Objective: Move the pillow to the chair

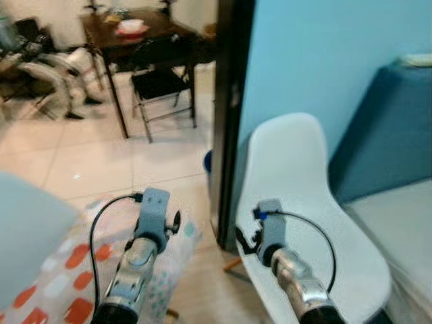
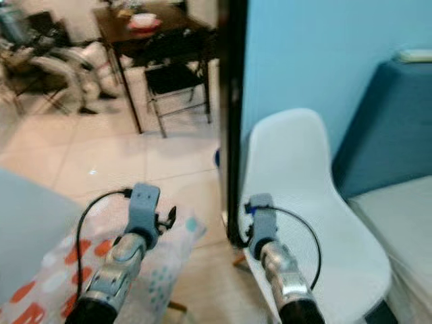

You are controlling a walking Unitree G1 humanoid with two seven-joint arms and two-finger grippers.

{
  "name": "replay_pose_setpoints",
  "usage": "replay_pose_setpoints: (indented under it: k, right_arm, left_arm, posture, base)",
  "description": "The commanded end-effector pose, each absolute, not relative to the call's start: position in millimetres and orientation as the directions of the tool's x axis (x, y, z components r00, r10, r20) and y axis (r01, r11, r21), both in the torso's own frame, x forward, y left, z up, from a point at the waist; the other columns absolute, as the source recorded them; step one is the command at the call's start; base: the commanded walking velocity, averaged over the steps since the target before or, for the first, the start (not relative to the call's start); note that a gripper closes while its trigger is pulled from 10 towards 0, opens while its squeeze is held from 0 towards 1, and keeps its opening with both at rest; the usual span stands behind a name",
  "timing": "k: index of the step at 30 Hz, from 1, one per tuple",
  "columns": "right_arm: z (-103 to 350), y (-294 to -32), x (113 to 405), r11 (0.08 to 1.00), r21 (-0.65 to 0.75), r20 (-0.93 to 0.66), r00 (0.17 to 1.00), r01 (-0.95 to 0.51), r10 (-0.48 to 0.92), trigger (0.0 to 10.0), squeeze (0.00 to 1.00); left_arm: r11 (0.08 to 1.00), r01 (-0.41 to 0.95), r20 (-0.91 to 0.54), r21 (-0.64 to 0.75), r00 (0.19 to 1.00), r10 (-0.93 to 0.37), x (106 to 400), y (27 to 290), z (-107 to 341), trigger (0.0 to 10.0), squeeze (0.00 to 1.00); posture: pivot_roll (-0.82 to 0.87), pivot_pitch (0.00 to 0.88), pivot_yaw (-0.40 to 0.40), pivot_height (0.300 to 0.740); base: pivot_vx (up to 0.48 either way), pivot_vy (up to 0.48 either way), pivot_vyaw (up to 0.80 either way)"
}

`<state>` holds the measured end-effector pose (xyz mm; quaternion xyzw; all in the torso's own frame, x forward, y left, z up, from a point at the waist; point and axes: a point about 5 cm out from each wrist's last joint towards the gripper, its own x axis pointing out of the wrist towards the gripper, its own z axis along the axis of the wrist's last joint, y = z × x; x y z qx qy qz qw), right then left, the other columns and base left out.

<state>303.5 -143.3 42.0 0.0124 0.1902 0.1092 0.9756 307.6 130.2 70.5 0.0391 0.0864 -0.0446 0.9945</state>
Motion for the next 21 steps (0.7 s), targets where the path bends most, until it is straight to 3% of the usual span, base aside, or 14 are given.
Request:
replay_pose_setpoints:
  k: [1, 6, 8, 14, 21]
  right_arm:
    - [38.2, -138.5, 299.6, 0.973, 0.072, -0.379, 0.897, -0.217, 0.228, 10.0, 0.00]
    - [36.7, -140.4, 298.8, 0.976, 0.081, -0.390, 0.894, -0.204, 0.219, 10.0, 0.00]
    - [39.7, -147.2, 300.3, 0.978, 0.071, -0.389, 0.898, -0.194, 0.206, 10.0, 0.00]
    - [46.7, -165.6, 305.1, 0.986, 0.051, -0.363, 0.917, -0.158, 0.166, 10.0, 0.00]
    - [48.2, -159.9, 304.6, 0.989, 0.118, -0.339, 0.933, -0.084, 0.120, 10.0, 0.00]
  left_arm:
    - [0.992, 0.090, -0.202, 0.084, 0.977, -0.072, 305.1, 133.7, 63.9, 10.0, 0.00]
    - [0.992, 0.088, -0.212, 0.090, 0.975, -0.067, 307.2, 133.6, 62.8, 10.0, 0.00]
    - [0.992, 0.097, -0.213, 0.085, 0.974, -0.077, 309.2, 130.2, 64.1, 10.0, 0.00]
    - [0.988, 0.116, -0.191, 0.102, 0.977, -0.095, 314.6, 128.5, 70.5, 10.0, 0.00]
    - [0.997, 0.062, -0.192, 0.042, 0.980, -0.053, 313.5, 136.5, 71.9, 10.0, 0.00]
  posture:
    - [0.02, 0.059, 0.018, 0.717]
    - [0.01, 0.041, 0.034, 0.717]
    - [0.00, 0.090, 0.032, 0.717]
    - [0.01, 0.116, 0.033, 0.717]
    - [0.01, 0.128, 0.035, 0.717]
  base:
    - [0.000, 0.000, -0.80]
    - [0.000, 0.000, -0.80]
    - [0.000, 0.000, -0.80]
    - [0.000, 0.000, -0.80]
    - [0.000, 0.000, -0.80]
